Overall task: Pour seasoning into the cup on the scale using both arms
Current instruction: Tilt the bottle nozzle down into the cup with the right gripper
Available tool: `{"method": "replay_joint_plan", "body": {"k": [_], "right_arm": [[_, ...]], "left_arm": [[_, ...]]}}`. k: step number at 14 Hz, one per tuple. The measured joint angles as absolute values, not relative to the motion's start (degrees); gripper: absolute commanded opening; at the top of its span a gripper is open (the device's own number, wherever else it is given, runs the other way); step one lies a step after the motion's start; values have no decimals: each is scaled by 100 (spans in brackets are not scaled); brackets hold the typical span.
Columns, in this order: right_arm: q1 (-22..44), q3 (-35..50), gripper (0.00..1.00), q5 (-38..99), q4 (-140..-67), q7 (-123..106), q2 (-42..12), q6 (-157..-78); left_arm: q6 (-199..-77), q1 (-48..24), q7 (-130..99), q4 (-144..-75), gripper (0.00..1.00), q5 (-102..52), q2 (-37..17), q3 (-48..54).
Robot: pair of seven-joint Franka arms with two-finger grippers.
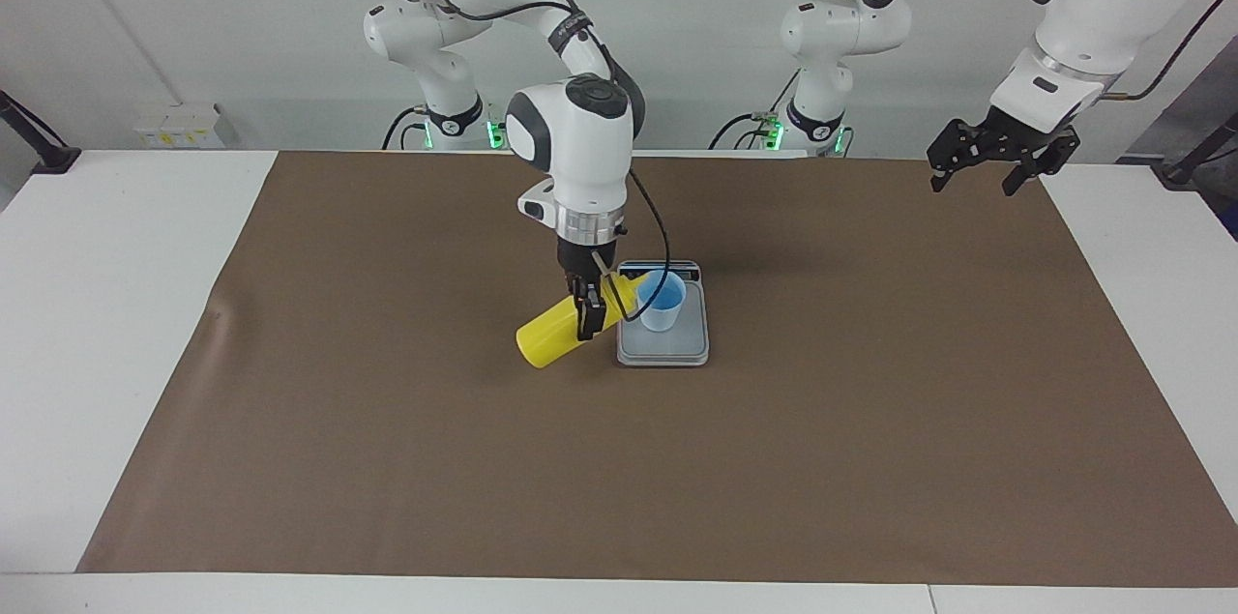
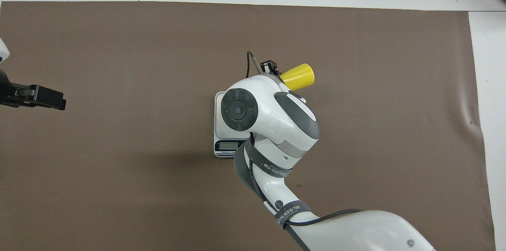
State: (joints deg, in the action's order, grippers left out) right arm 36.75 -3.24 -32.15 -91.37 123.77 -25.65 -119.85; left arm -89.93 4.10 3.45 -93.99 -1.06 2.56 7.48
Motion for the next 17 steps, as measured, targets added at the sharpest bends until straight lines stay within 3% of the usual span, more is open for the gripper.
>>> {"method": "replay_joint_plan", "body": {"k": [12,17], "right_arm": [[4028,-331,0,-4226,-8998,12387,-2610,-11020],[4043,-331,0,-4584,-8995,12387,-2610,-10998]], "left_arm": [[-8995,409,345,-9406,100,-106,256,757],[-8996,409,345,-9419,100,-106,256,761]]}}
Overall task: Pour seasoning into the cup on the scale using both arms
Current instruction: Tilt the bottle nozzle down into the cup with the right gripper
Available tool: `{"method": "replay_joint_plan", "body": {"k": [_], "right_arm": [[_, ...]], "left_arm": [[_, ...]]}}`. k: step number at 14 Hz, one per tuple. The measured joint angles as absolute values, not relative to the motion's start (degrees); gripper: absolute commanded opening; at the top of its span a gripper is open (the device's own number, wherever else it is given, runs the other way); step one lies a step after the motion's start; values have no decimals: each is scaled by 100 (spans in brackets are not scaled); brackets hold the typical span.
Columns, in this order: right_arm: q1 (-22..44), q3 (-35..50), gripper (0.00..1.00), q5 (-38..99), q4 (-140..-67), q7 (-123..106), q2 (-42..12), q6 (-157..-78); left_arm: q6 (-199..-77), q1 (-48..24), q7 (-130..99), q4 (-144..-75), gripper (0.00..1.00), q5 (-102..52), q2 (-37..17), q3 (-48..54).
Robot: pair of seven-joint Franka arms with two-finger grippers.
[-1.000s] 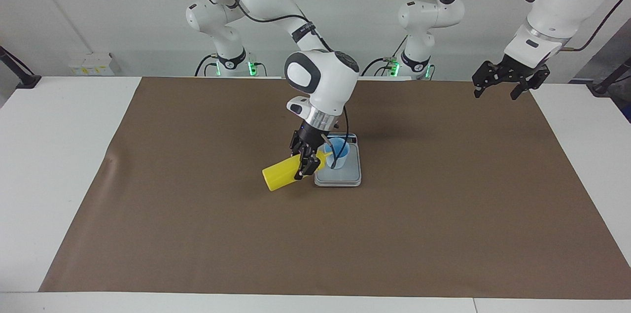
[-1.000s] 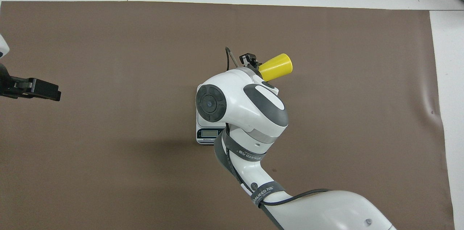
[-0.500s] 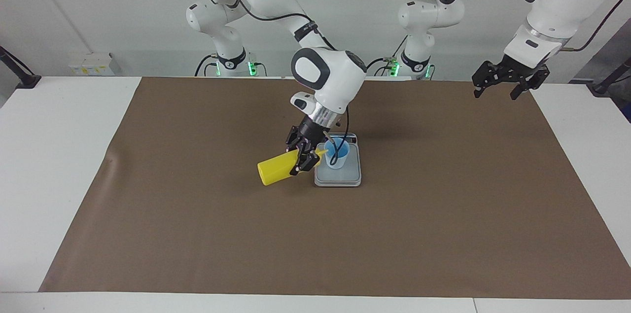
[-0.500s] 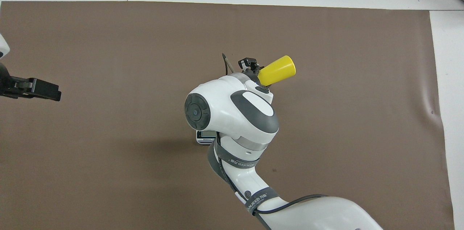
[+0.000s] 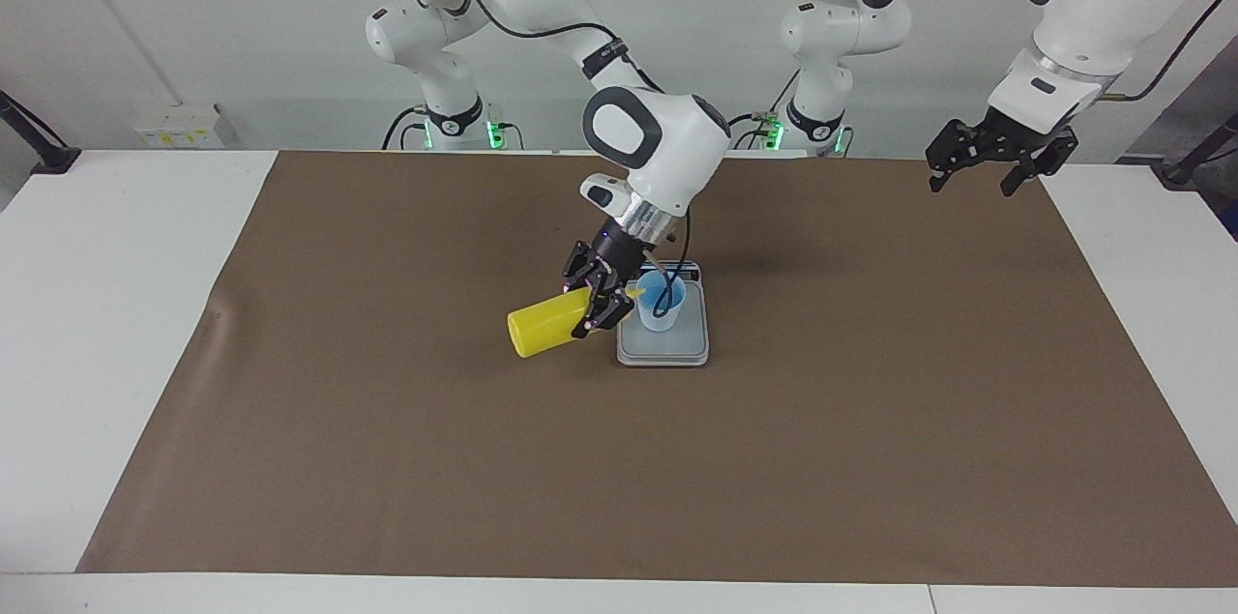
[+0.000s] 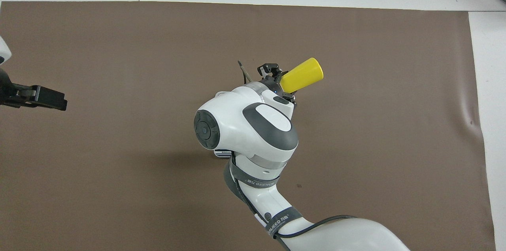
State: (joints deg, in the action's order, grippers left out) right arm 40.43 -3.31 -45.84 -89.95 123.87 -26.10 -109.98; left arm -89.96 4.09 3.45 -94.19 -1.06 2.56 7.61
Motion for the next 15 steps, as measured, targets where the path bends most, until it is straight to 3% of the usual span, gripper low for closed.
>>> {"method": "replay_joint_plan", "body": {"k": [15], "right_arm": [[4306,-326,0,-5223,-9108,12387,-2700,-10963]], "left_arm": [[-8999,407,345,-9423,100,-106,256,769]]}}
